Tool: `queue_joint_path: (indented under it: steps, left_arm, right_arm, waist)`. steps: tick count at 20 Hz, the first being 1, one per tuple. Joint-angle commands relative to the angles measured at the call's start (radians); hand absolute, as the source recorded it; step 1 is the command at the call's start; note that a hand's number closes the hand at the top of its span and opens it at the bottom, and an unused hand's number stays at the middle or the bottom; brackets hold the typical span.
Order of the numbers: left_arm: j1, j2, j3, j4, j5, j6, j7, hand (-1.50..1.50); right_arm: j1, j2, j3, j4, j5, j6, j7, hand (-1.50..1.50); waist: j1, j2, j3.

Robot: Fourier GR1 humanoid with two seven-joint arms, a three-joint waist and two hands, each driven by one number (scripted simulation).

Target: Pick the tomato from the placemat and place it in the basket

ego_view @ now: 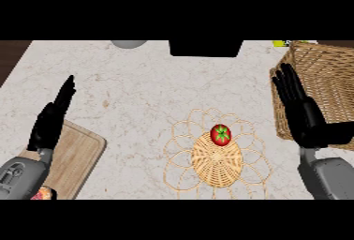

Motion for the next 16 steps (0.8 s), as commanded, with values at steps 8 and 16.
queue_joint_path:
  steps: [8, 16]
  left_arm:
    - [-0.047, -0.091, -0.005, 0.000, 0.121, -0.093, 0.090, 0.00]
    - [-0.026, -0.010, 0.129, 0.005, 0.219, -0.149, 0.185, 0.00]
  right_arm:
    - [-0.371, -0.011, 0.248, -0.053, -0.044, 0.605, -0.163, 1.50]
    - [-0.247, 0.085, 0.446, -0.033, 0.329, 0.593, -0.577, -1.50]
  waist:
    - [0.126, 0.024, 0.015]
    - [-0.009, -0.001, 0.013]
